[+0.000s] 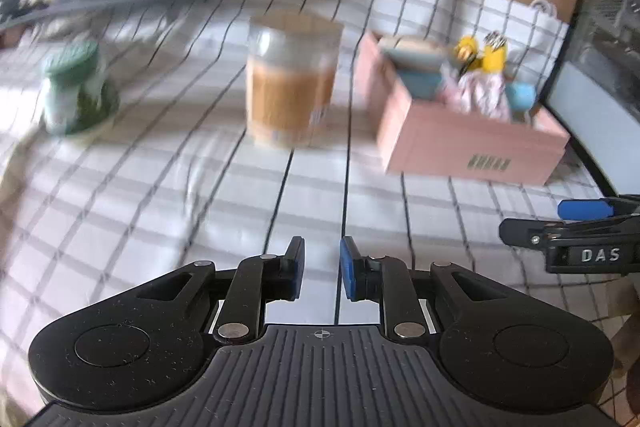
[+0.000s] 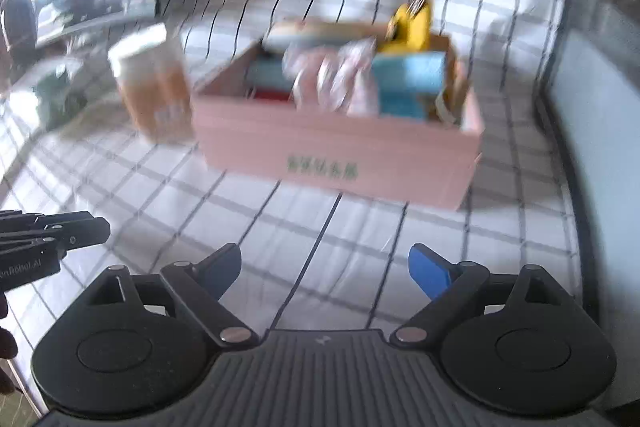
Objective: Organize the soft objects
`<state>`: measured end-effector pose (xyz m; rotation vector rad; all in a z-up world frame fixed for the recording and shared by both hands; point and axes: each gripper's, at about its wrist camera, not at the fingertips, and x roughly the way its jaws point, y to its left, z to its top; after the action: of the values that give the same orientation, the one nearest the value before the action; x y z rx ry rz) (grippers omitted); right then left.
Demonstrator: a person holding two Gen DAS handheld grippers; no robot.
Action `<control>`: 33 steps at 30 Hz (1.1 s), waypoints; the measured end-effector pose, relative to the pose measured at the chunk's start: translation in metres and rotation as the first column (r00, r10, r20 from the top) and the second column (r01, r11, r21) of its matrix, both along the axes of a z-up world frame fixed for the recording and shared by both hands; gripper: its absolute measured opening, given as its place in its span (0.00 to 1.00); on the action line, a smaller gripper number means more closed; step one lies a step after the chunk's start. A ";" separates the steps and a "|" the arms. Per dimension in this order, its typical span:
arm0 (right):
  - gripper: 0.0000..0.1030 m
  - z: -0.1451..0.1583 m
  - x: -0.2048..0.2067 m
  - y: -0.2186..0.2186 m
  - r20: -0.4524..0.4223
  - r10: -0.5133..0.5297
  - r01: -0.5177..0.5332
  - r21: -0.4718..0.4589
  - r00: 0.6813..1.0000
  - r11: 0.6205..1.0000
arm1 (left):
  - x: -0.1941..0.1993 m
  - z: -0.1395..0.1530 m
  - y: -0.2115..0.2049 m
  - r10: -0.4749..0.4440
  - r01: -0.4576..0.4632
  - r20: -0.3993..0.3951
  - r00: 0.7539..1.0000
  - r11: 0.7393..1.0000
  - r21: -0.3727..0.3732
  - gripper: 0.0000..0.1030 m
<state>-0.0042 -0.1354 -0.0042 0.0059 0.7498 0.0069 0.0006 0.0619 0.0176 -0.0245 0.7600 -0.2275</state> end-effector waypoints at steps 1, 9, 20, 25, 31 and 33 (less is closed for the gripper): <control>0.89 -0.006 0.001 0.002 -0.013 0.010 -0.010 -0.004 1.000 1.000 | -0.001 -0.003 -0.004 0.011 -0.011 0.001 1.000 1.000 0.007 0.21; 1.00 -0.018 0.004 -0.012 0.009 -0.031 0.032 -0.029 0.999 0.999 | 0.006 -0.012 -0.036 -0.006 0.009 0.058 0.998 0.998 -0.055 0.38; 1.00 -0.024 0.001 -0.023 0.111 -0.044 0.049 -0.042 0.993 0.998 | -0.005 -0.022 -0.072 -0.030 0.018 0.143 0.989 0.996 0.085 0.41; 1.00 -0.026 -0.001 -0.024 0.134 -0.049 0.052 -0.025 0.990 0.998 | -0.004 -0.022 -0.076 -0.016 0.002 0.147 0.989 0.995 0.097 0.41; 1.00 -0.026 -0.001 -0.024 0.134 -0.049 0.053 -0.026 0.990 0.998 | -0.003 -0.022 -0.076 -0.003 -0.011 0.146 0.989 0.996 0.093 0.41; 1.00 -0.026 -0.001 -0.024 0.134 -0.049 0.053 -0.026 0.990 0.998 | -0.003 -0.022 -0.076 -0.003 -0.010 0.146 0.989 0.996 0.091 0.41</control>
<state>-0.0055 -0.1592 -0.0299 -0.0036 0.6154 -0.0526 -0.0025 -0.0136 -0.0047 0.0767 0.6237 -0.1887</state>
